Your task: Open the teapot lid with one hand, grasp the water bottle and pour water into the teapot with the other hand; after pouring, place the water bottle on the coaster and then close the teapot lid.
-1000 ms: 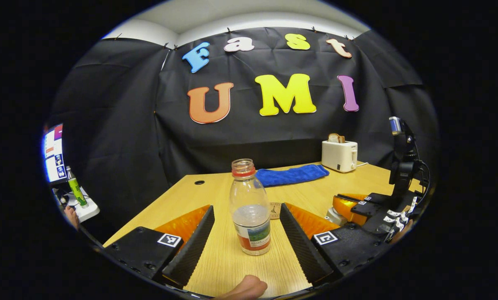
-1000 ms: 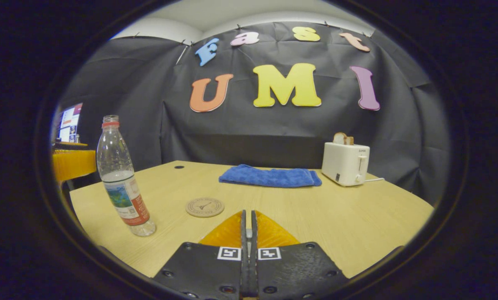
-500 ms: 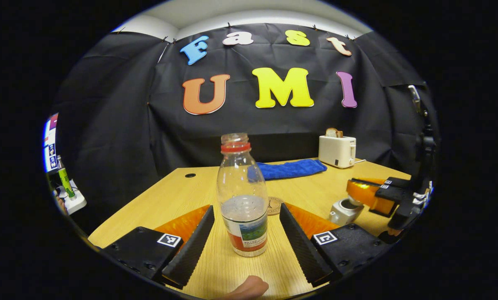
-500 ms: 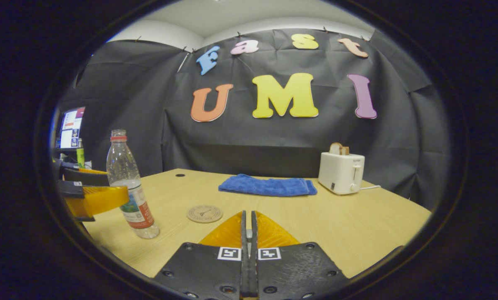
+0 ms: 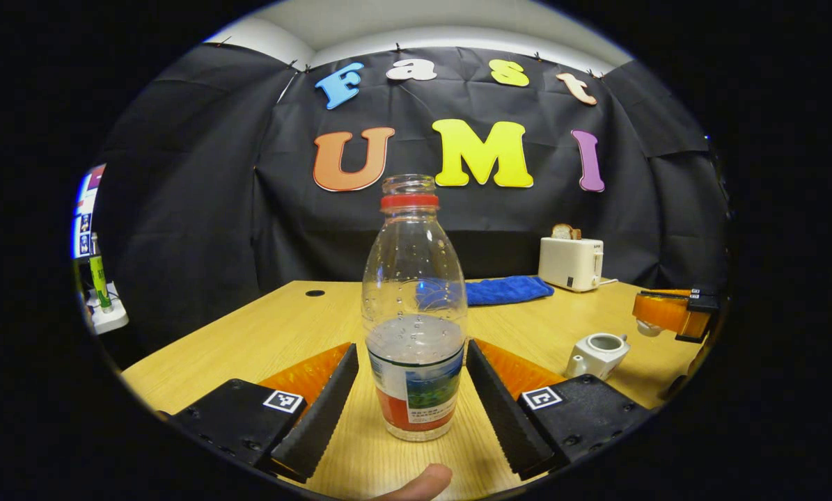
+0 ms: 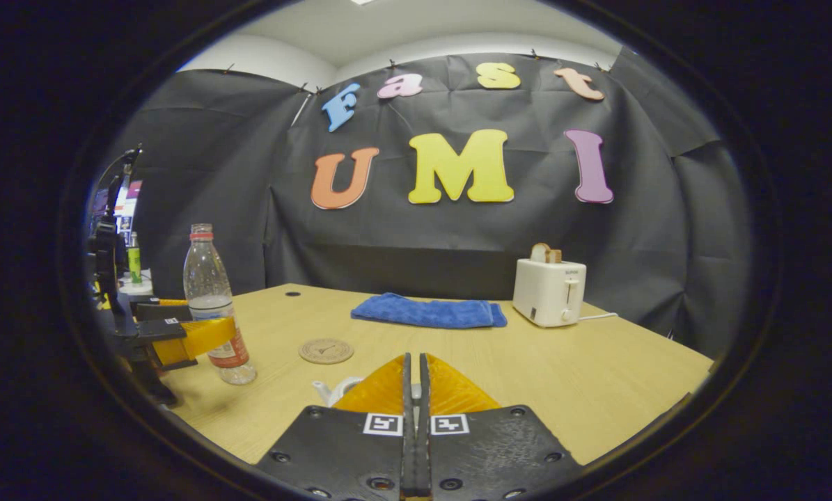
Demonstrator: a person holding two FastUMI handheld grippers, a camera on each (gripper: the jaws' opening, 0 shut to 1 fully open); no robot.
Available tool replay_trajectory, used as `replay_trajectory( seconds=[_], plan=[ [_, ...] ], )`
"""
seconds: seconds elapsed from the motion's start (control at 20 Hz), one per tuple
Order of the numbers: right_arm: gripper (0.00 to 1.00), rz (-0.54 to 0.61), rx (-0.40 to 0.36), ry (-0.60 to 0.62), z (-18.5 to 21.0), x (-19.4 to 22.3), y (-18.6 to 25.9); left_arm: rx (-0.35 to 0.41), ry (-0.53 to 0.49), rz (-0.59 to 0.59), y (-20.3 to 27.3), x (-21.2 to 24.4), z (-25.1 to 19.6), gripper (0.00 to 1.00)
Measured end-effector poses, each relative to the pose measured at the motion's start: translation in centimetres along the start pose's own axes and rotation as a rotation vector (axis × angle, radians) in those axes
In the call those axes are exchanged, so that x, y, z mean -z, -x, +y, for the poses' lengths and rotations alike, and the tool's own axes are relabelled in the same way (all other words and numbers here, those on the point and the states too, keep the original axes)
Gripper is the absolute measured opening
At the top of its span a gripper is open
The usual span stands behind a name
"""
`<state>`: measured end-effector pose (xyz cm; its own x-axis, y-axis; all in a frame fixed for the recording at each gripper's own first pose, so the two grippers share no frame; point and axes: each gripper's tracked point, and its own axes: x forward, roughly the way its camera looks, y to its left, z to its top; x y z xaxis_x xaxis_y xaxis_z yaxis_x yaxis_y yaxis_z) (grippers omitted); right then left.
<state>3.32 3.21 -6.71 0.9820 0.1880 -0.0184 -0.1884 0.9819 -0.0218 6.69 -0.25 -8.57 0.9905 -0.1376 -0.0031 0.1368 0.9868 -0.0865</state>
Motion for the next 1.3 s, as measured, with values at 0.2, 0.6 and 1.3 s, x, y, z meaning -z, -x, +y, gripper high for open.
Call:
replay_trajectory(
  seconds=[0.2, 0.6, 1.3],
  plan=[
    [0.00, -0.005, 0.004, 0.004, -0.6, 0.0, 0.2, 0.000, -0.017, 0.001, -0.5, 0.4, -0.1, 0.79],
    [0.00, -0.003, 0.027, -0.012, -3.0, -0.7, 0.0, -0.114, -0.220, 0.064, 1.2, 0.2, -0.3, 0.77],
    [0.00, 0.051, 0.091, -0.019, -10.0, -1.5, -0.7, -0.289, -0.794, 0.201, 1.9, 0.7, -0.5, 0.76]
  ],
)
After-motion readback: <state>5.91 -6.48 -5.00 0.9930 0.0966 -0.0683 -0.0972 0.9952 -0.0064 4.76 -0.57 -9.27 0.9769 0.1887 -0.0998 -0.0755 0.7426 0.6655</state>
